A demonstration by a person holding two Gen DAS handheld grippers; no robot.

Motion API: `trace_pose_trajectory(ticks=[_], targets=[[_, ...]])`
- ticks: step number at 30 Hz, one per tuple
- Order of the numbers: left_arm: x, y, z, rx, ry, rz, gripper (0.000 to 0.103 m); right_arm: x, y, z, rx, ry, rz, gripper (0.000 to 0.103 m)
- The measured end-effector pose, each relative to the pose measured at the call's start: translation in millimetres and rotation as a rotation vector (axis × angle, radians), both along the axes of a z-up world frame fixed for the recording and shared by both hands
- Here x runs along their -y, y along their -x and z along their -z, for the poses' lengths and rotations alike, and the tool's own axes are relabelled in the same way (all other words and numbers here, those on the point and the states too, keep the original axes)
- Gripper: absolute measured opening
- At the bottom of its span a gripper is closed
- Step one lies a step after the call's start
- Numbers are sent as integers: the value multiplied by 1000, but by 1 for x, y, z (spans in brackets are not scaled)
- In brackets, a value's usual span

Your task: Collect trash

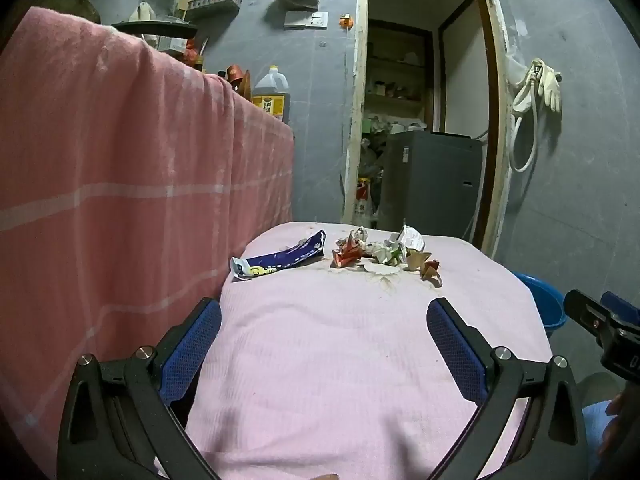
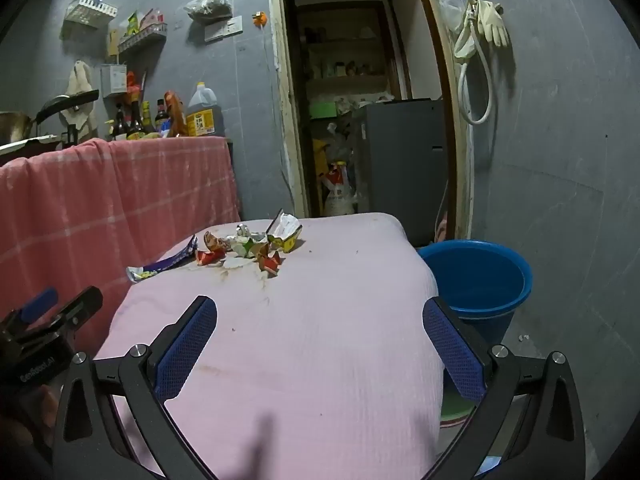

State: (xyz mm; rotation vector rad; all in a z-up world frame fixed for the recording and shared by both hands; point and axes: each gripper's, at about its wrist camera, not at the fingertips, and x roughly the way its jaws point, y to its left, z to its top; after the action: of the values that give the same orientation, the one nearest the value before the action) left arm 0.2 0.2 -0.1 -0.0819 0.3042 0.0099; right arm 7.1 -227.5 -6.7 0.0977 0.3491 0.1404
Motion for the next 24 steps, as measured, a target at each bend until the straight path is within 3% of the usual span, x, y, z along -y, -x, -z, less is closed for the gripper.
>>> trace_pose_trajectory(ticks=[24], targets=[[1, -3, 1, -4, -3, 2, 101, 1, -2, 5, -15, -8, 2, 103]])
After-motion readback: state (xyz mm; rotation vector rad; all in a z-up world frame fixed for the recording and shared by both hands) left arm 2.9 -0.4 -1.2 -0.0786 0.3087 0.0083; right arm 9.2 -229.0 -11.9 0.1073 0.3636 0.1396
